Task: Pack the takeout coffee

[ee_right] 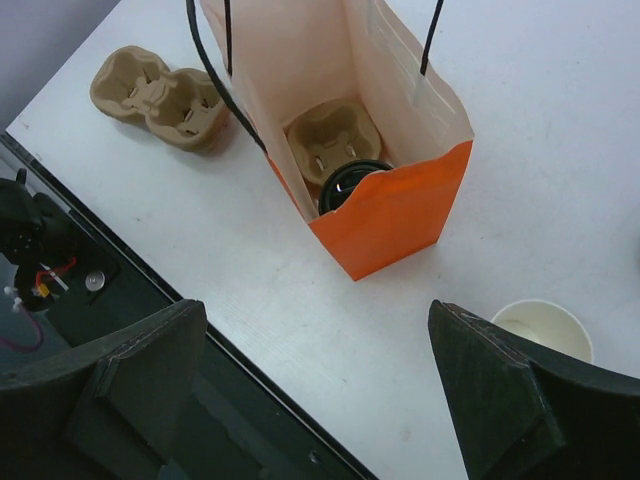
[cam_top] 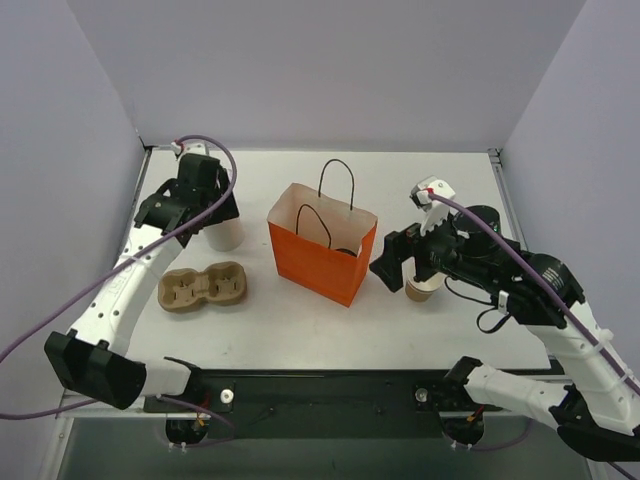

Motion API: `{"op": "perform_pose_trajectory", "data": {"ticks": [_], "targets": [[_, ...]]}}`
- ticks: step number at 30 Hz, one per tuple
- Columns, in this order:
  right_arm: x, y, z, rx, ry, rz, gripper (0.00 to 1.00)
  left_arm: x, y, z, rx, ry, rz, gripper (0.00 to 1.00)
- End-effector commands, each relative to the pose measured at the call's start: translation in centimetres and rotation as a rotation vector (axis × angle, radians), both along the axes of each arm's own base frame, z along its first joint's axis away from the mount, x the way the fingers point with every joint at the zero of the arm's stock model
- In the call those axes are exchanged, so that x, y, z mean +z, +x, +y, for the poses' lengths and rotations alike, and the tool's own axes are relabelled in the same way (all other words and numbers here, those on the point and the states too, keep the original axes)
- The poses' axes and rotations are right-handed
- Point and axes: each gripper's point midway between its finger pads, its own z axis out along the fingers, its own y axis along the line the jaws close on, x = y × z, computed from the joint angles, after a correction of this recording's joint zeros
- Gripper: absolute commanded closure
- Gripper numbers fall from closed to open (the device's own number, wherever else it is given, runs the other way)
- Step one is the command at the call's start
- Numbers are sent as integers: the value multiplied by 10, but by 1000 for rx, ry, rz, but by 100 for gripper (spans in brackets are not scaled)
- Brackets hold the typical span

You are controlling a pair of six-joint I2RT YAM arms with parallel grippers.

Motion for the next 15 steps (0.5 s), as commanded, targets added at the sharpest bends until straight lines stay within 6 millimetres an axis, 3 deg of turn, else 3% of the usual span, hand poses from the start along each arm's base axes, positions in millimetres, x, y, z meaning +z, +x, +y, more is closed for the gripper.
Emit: {"op": "perform_pose_trajectory", "data": {"ticks": [1, 2, 8, 15], "targets": [[12, -15, -8, 29, 60, -51, 0, 28, 35, 19, 50, -75, -123, 29], [11, -16, -8, 29, 63, -48, 0, 30, 42, 26, 57, -78, -140, 30], [9, -11, -5, 0, 69, -17, 2, 63, 92, -1, -199, -65, -299, 34], [18, -6, 1, 23, 47, -28, 2, 40, 134, -1, -223, 23, -303, 36]]}}
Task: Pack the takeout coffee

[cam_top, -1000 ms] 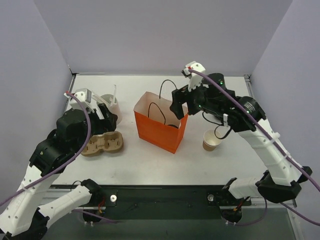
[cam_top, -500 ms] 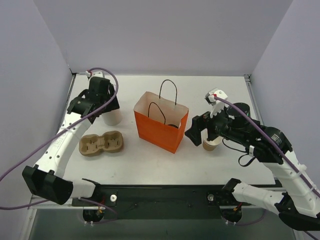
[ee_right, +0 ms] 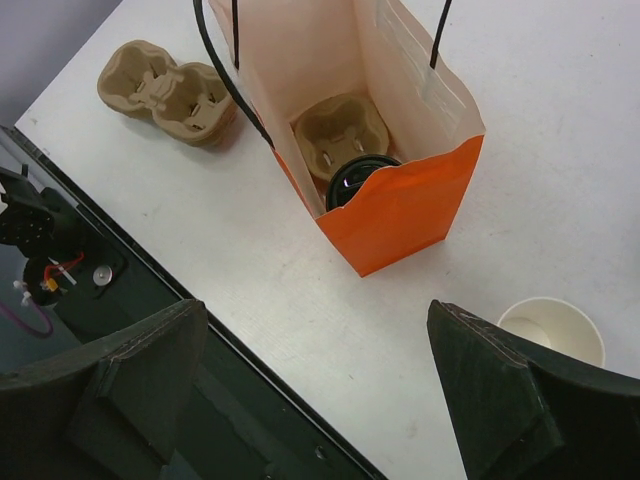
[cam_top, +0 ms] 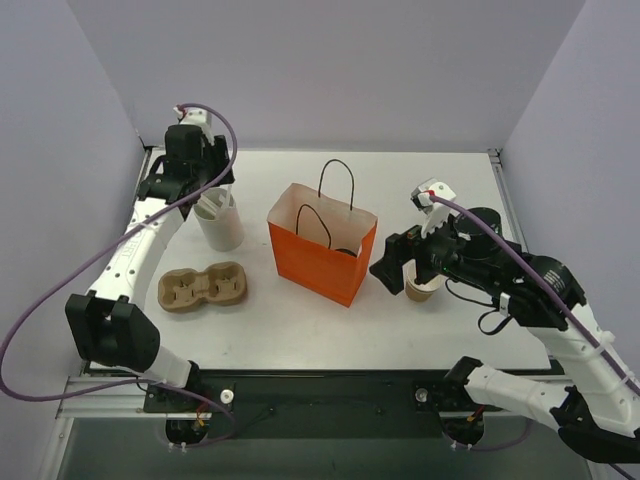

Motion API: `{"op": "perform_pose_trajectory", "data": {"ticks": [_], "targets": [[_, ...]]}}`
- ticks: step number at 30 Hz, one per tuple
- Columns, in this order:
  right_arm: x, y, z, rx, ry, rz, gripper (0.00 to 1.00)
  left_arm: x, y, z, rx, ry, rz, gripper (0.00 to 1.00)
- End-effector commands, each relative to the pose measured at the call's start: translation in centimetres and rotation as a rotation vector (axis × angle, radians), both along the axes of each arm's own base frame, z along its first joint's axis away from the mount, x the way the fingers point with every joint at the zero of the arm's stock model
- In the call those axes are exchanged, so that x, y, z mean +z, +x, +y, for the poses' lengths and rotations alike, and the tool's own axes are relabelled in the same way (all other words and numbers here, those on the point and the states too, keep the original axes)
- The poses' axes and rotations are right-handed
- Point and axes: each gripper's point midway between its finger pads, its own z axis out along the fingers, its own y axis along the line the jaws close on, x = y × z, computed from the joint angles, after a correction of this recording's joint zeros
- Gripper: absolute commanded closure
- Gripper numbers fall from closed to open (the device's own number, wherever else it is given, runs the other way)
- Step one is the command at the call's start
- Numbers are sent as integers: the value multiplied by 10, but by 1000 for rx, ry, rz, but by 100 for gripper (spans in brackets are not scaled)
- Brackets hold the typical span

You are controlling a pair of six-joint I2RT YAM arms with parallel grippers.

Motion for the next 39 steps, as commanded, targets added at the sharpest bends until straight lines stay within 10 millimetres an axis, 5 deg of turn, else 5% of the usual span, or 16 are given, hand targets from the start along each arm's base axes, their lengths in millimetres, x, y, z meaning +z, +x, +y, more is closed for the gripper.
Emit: {"op": "perform_pose_trajectory", "data": {"ticks": [1, 8, 12, 16, 22, 29, 37, 39], "targets": [[28, 3, 2, 10, 30, -55, 2, 18, 34, -6, -62, 55, -115, 36], [34, 5, -10, -9, -12, -102, 2, -19, 64, -22, -123, 57, -73, 39], [38, 5, -13, -22, -13, -108, 2, -20, 71, -12, -72, 96, -55, 56], [43, 5, -16, -32, -8, -121, 2, 2, 69, -7, -53, 166, -100, 78], [44, 4, -17, -23, -16, -136, 2, 55, 49, -9, -24, 249, -179, 99], [50, 3, -15, 10, -23, -162, 2, 126, -2, -40, -69, 210, -308, 100], [52, 9, -19, -23, -32, -174, 2, 261, -77, -75, -212, -129, -611, 100], [52, 8, -18, -22, -31, -175, 2, 279, -94, -88, -290, -224, -634, 100]]}}
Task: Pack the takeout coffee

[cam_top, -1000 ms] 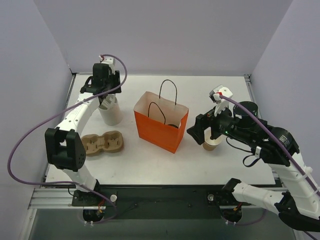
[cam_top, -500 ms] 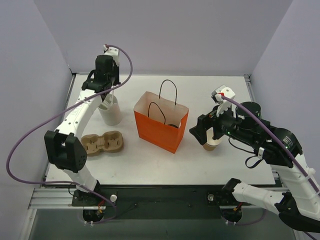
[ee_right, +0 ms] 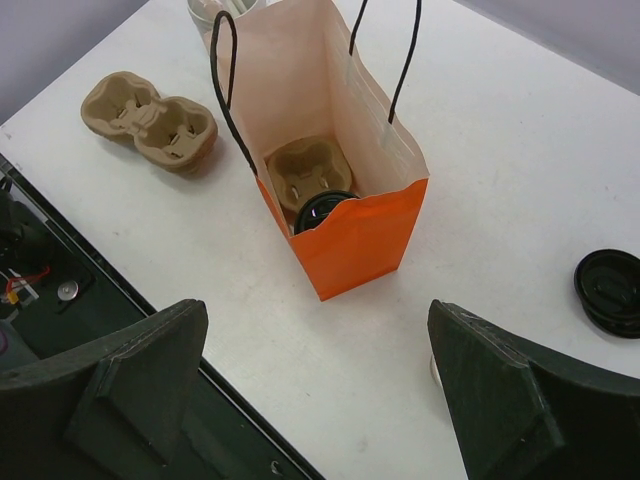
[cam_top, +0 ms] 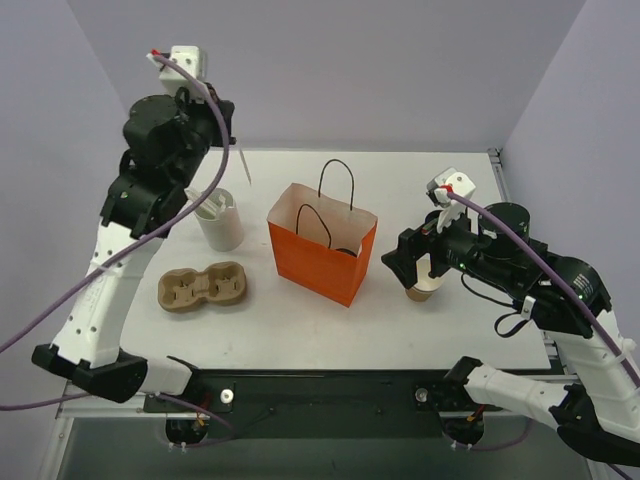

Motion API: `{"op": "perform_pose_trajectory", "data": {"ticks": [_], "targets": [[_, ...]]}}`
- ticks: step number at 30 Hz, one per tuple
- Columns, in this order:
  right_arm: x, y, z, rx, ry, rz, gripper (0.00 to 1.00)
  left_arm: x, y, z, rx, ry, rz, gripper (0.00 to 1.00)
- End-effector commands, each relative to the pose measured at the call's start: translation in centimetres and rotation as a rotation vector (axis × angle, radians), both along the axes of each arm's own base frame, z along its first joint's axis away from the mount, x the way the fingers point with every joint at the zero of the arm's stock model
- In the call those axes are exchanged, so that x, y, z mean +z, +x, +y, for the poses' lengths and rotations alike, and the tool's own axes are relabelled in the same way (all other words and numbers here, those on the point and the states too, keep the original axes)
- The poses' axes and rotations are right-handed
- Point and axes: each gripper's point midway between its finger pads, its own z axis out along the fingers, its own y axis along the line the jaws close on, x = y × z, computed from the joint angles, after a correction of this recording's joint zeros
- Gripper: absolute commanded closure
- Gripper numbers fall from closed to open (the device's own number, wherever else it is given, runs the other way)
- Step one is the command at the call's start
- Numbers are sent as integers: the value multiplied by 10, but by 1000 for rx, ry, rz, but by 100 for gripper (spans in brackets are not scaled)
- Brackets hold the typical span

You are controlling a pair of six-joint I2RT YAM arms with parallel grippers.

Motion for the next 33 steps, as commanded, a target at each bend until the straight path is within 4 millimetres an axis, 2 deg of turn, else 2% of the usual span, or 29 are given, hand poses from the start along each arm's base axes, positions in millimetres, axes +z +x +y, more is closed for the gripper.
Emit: {"op": "perform_pose_trajectory", "data": {"ticks": [1, 3, 7, 8, 10, 11, 12, 14, 15, 17, 18, 20, 21, 22, 23, 24, 26, 28, 29, 30, 32, 33], "targets": [[13, 3, -3, -23, 17, -35, 1, 86, -53, -16, -193, -229, -159, 100], [14, 3, -3, -18, 20, -37, 1, 97, -71, -29, -299, -283, -162, 100], [13, 2, -6, -34, 27, -36, 1, 109, -102, -40, -423, -370, -158, 100], [13, 3, -6, -38, 29, -34, 1, 92, -98, -46, -435, -373, -119, 100], [11, 2, -6, -47, 40, -25, 1, 98, -112, -50, -496, -424, -154, 100], [10, 2, -6, -49, 42, -20, 1, 74, -103, -56, -498, -435, -103, 100], [9, 2, -6, -50, 44, -18, 1, 79, -105, -57, -512, -464, -131, 100], [8, 0, -6, -49, 52, -13, 1, 64, -102, -63, -524, -506, -90, 100], [7, 1, -5, -52, 52, -9, 1, 44, -96, -71, -532, -505, -51, 100], [8, 0, -6, -55, 59, -7, 1, 22, -87, -77, -508, -491, -10, 100], [9, 0, -6, -54, 60, -9, 1, -3, -81, -86, -505, -470, 28, 100], [7, 1, -6, -69, 66, 3, 1, -29, -72, -89, -487, -452, 58, 100], [5, 1, -6, -77, 70, 13, 1, -34, -70, -91, -494, -461, 54, 100], [3, 2, -6, -85, 72, 20, 2, -54, -65, -94, -487, -448, 96, 100], [-1, 2, -5, -93, 75, 38, 2, -58, -60, -93, -462, -441, 99, 95], [-3, 3, -7, -108, 71, 41, 2, -75, -56, -90, -428, -415, 159, 68], [-11, 5, -7, -124, 63, 62, 1, -81, -50, -83, -380, -352, 173, 44], [-19, 14, -18, -215, 33, 70, 1, -91, -48, -71, -317, -271, 191, 19], [-21, 16, -23, -254, 30, 78, 1, -85, -48, -67, -307, -254, 180, 13], [-22, 22, -26, -326, 53, 98, 1, -90, -48, -60, -277, -228, 198, 11], [-26, 22, -28, -365, 62, 132, 1, -80, -53, -57, -282, -201, 185, 9], [-27, 23, -25, -384, 88, 160, 1, -84, -57, -57, -292, -189, 205, 9]]}}
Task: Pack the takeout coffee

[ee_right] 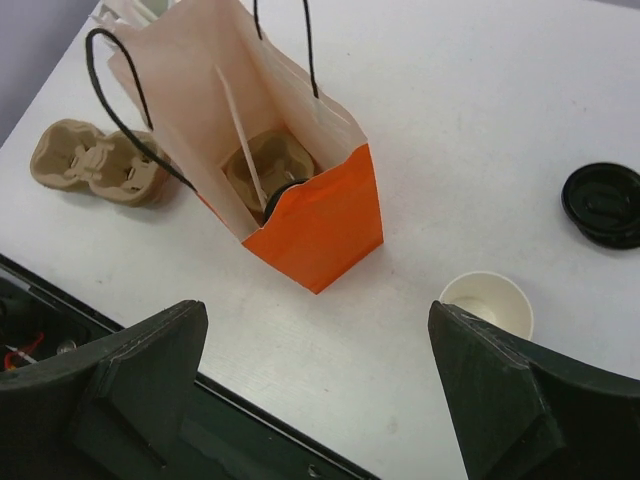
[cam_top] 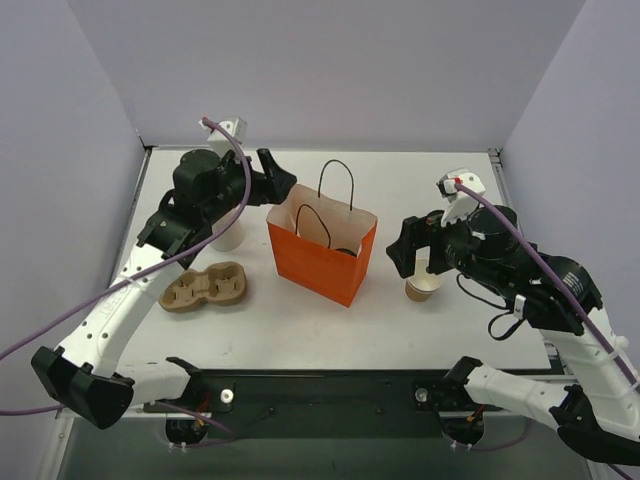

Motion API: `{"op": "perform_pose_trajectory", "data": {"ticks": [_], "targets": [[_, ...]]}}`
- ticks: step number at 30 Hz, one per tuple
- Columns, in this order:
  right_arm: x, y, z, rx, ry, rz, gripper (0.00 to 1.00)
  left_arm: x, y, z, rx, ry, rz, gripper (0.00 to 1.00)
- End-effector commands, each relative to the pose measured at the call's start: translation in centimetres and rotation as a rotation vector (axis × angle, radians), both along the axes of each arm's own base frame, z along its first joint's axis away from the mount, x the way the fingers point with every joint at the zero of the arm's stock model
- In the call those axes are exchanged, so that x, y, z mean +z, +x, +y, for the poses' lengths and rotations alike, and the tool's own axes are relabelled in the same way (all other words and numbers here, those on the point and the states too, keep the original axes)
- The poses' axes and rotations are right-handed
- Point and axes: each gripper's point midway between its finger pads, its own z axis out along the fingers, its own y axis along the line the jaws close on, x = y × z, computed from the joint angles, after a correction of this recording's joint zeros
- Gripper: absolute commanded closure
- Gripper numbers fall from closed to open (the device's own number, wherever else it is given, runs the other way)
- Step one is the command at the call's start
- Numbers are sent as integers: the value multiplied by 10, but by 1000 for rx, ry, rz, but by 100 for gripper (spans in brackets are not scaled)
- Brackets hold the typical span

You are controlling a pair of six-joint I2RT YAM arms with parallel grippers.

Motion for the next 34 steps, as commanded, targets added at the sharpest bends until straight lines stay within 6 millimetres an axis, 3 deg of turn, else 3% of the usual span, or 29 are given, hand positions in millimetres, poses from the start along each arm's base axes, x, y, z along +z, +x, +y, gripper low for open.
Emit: {"op": "perform_pose_trajectory", "data": {"ticks": [1, 3, 8, 14, 15, 22, 34], "targets": [[-9, 11, -7, -171, 53, 80, 0, 46, -16, 18, 12, 52, -108, 6], [-10, 12, -4, -183, 63, 97, 0, 40, -27, 20, -8, 56, -80, 5], [-4, 22, -9, -284, 100, 95, 0, 40, -81, 34, -47, -47, -58, 3], [-2, 27, 2, -288, 134, 124, 0, 40, -118, 43, -84, -149, -117, 3], [-3, 27, 4, -285, 135, 130, 0, 30, -119, 44, -81, -145, -110, 3], [-7, 30, 10, -285, 154, 141, 0, 27, -125, 45, -89, -163, -116, 3], [-2, 31, 5, -290, 169, 97, 0, 38, -122, 45, -90, -165, -148, 3]]}}
